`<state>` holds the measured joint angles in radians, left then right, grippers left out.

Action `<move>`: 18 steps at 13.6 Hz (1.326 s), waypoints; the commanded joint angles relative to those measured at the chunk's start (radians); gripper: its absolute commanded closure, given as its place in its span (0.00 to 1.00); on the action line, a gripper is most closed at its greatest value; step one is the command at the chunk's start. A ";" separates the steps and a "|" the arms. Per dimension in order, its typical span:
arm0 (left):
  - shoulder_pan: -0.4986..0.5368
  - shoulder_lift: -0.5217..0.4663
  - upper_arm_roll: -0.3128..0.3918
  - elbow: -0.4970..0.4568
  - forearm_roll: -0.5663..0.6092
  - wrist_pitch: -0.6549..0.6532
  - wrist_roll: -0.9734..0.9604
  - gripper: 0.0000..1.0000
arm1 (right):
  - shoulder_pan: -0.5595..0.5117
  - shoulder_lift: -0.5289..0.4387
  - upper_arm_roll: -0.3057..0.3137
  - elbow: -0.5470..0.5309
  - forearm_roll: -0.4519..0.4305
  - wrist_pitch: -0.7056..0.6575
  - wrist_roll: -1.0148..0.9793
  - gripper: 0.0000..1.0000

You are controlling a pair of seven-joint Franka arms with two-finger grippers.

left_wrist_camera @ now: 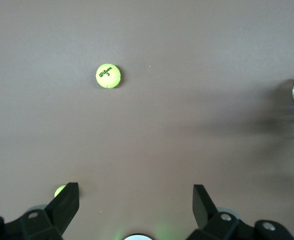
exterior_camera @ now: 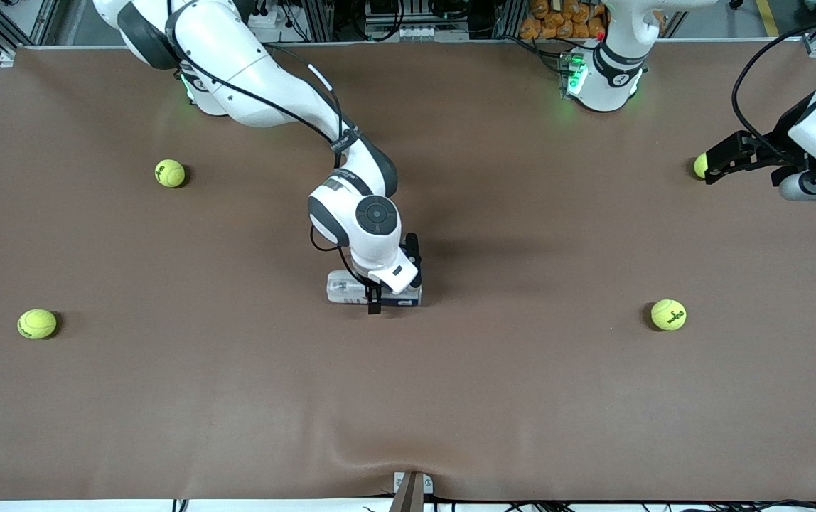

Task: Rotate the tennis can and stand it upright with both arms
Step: 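Carry the can with the right gripper to the table center and lower it, then open the right gripper and withdraw while the left gripper reaches toward the can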

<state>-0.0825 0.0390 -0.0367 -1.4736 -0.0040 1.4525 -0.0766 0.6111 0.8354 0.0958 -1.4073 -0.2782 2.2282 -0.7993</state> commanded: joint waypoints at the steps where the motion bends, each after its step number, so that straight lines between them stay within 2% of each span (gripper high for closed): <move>1: 0.000 0.002 -0.003 0.006 -0.010 0.002 -0.011 0.00 | 0.001 -0.090 0.015 -0.007 -0.015 -0.091 0.018 0.00; 2: -0.003 0.002 -0.003 0.006 -0.011 0.002 -0.012 0.00 | 0.001 -0.126 0.015 -0.007 0.006 -0.129 0.022 0.00; 4: -0.008 0.009 -0.005 0.006 -0.046 0.003 -0.011 0.00 | -0.017 -0.198 0.004 -0.007 0.123 -0.185 0.026 0.00; 7: -0.008 0.061 -0.005 0.006 -0.164 0.017 -0.011 0.00 | -0.129 -0.261 0.002 -0.007 0.215 -0.248 0.046 0.00; 12: 0.012 0.183 -0.005 -0.005 -0.460 0.080 0.030 0.00 | -0.336 -0.390 0.002 -0.010 0.226 -0.445 0.313 0.00; 15: -0.002 0.199 -0.008 -0.068 -0.543 0.182 0.092 0.00 | -0.471 -0.491 -0.002 -0.021 0.228 -0.547 0.356 0.00; 18: 0.004 0.208 -0.017 -0.184 -0.700 0.282 0.232 0.00 | -0.481 -0.599 -0.111 -0.038 0.228 -0.637 0.500 0.00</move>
<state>-0.0860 0.2639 -0.0487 -1.5705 -0.6216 1.6749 0.0700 0.1243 0.3296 0.0315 -1.3849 -0.0713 1.6247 -0.3937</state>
